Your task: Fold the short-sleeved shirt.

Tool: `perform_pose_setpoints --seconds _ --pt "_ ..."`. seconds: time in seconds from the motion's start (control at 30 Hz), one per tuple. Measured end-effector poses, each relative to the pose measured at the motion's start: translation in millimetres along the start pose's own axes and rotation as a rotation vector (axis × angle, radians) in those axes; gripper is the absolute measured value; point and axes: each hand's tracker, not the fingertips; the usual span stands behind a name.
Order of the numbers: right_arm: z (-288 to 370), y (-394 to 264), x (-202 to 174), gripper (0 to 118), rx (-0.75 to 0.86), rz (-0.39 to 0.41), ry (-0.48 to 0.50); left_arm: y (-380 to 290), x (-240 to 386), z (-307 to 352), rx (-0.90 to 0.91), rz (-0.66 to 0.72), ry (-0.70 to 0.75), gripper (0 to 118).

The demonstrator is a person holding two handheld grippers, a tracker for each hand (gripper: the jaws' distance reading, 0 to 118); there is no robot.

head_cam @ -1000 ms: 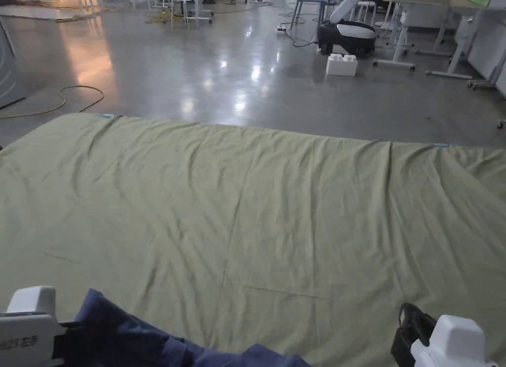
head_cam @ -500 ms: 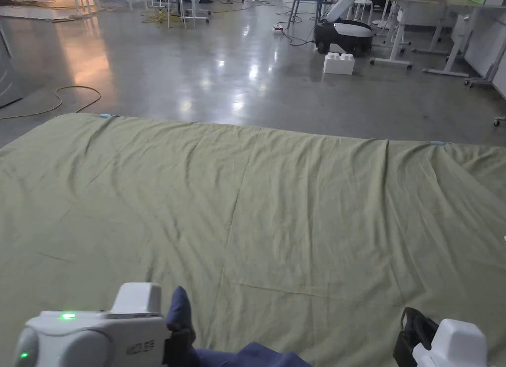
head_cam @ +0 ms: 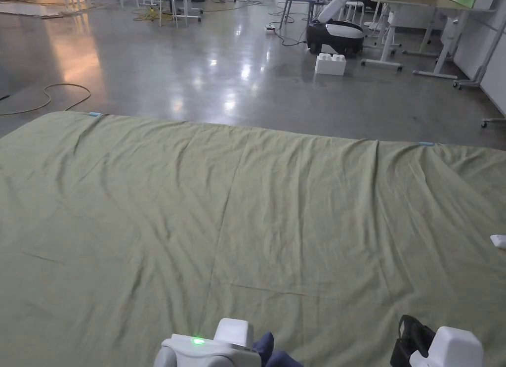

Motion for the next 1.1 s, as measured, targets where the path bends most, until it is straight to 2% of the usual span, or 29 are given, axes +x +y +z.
perform_pose_setpoints --seconds 0.07,0.13,0.17,0.2,0.23,0.3,0.43,0.5,0.53,0.6,0.63,0.7,0.87,1.0,1.1 --pt "0 -1 1 3 -0.002 0.000 -0.004 -3 3 -3 -0.002 0.007 -0.002 12" --pt "0 -2 3 3 -0.005 -0.001 -0.008 -4 2 -7 -0.008 0.009 -0.016 23" --pt "0 -3 3 3 -0.008 -0.001 -0.008 -4 1 -6 -0.010 0.031 -0.047 38" --pt "0 -3 3 3 -0.010 -0.001 -0.007 -3 -3 -4 -0.009 0.063 -0.105 60" --pt "0 -4 3 3 -0.011 -0.001 -0.007 -3 -8 0 -0.008 0.086 -0.162 65" --pt "1 -5 4 3 -0.013 0.001 -0.008 0 -15 10 0.001 0.125 -0.228 72" --pt "1 -5 6 3 -0.019 -0.007 -0.009 2 -26 21 0.043 0.122 -0.257 72" --pt "1 -6 6 3 -0.020 -0.008 -0.010 1 -28 17 0.058 0.090 -0.194 68" --pt "1 -6 6 3 -0.021 -0.007 -0.011 0 -27 13 0.049 0.077 -0.156 61" --pt "1 -7 7 3 -0.023 -0.008 -0.010 -3 -23 0 0.019 0.068 -0.136 27" --pt "2 -8 7 3 -0.025 -0.007 -0.010 -5 -22 -6 0.007 0.067 -0.148 23" --pt "2 -9 7 3 -0.029 -0.004 -0.011 -9 -20 -19 -0.044 0.075 -0.221 22" --pt "3 -10 9 3 -0.037 0.002 -0.015 -21 -9 -48 -0.031 0.063 -0.219 15" --pt "3 -9 9 3 -0.034 0.008 -0.018 -26 -12 -65 0.021 0.132 -0.238 9" --pt "3 -8 7 3 -0.031 0.008 -0.013 -31 -9 -66 0.049 0.097 -0.231 8"
